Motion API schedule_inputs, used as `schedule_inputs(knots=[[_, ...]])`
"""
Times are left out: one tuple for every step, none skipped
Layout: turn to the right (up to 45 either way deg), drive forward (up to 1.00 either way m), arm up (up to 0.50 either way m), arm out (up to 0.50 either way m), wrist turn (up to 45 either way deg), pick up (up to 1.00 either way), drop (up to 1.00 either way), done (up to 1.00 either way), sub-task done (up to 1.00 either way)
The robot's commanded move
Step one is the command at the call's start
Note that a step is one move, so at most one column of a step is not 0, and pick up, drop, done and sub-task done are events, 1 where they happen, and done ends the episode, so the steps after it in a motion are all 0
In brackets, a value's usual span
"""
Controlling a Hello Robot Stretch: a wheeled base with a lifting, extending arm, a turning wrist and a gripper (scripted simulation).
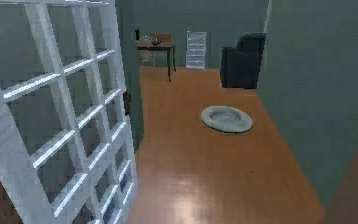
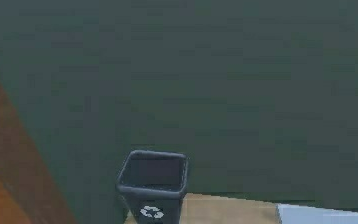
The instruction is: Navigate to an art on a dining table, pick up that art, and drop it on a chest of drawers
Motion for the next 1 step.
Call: schedule_inputs(knots=[[0.0,1.00,0.00,0.00,0.0,0.00,0.00,0.00,0.00]])
